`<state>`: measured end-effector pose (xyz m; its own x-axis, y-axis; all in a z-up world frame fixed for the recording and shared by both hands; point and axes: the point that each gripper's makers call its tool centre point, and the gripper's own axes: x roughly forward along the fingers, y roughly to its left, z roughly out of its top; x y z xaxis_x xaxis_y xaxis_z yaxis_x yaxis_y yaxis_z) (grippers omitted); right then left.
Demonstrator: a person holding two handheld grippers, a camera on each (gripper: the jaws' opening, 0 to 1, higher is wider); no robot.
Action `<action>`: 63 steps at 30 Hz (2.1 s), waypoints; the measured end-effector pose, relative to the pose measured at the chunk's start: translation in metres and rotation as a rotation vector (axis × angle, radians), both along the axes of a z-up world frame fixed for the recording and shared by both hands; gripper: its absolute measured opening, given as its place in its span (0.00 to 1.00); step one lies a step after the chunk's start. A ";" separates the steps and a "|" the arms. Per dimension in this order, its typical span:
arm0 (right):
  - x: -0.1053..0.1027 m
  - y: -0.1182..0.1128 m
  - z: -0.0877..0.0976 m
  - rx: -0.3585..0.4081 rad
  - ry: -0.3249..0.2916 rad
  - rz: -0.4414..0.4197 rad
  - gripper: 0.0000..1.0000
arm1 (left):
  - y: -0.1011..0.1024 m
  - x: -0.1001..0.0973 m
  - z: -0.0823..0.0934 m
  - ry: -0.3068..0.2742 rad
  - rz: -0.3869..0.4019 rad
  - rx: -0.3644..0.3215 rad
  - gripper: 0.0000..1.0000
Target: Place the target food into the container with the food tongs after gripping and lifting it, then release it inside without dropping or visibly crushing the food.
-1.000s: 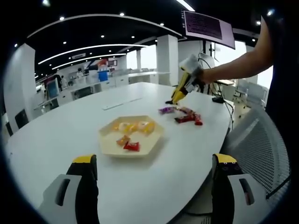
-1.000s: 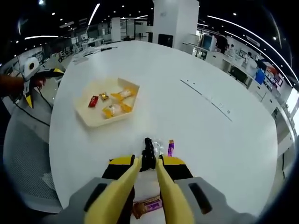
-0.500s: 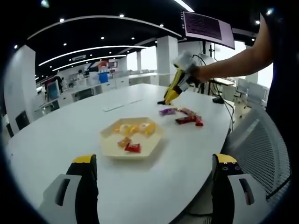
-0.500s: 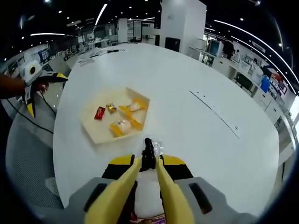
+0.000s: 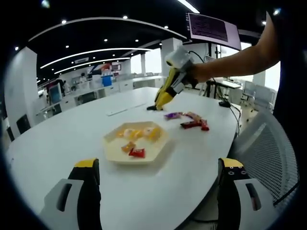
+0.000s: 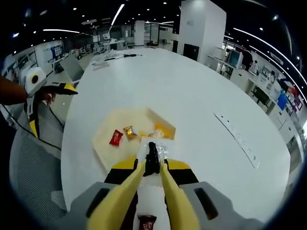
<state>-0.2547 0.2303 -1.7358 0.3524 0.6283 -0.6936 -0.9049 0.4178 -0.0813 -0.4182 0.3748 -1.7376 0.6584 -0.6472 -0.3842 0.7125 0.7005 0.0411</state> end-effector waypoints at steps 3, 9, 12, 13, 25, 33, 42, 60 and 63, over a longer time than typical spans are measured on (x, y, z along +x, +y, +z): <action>0.000 0.023 0.011 0.016 -0.002 0.024 0.20 | 0.000 0.000 0.000 0.001 -0.001 -0.002 0.99; -0.002 0.069 0.030 0.037 -0.019 0.089 0.20 | 0.001 0.000 0.001 -0.003 0.003 -0.005 0.99; -0.003 0.088 0.035 0.037 -0.022 0.114 0.21 | 0.001 0.000 0.001 -0.003 0.003 -0.005 0.99; -0.002 0.091 0.036 0.036 -0.022 0.117 0.21 | 0.001 0.000 0.001 -0.003 0.004 -0.005 0.99; -0.001 0.094 0.041 0.042 -0.017 0.114 0.21 | 0.003 0.002 0.001 -0.008 0.014 -0.002 0.99; -0.003 0.089 0.042 0.050 -0.018 0.111 0.22 | 0.003 0.001 0.000 -0.007 0.009 0.000 0.99; -0.004 0.084 0.045 0.050 -0.028 0.107 0.23 | 0.001 0.000 0.001 -0.008 0.003 0.000 0.99; -0.002 0.038 0.065 0.090 -0.088 0.096 0.24 | 0.000 -0.001 0.000 -0.006 -0.002 0.006 0.99; -0.003 0.028 0.065 0.096 -0.091 0.099 0.25 | 0.000 -0.001 -0.001 -0.004 -0.005 0.008 0.99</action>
<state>-0.2575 0.2581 -1.6709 0.3438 0.7249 -0.5969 -0.9328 0.3366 -0.1285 -0.4192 0.3752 -1.7388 0.6568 -0.6473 -0.3868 0.7156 0.6968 0.0489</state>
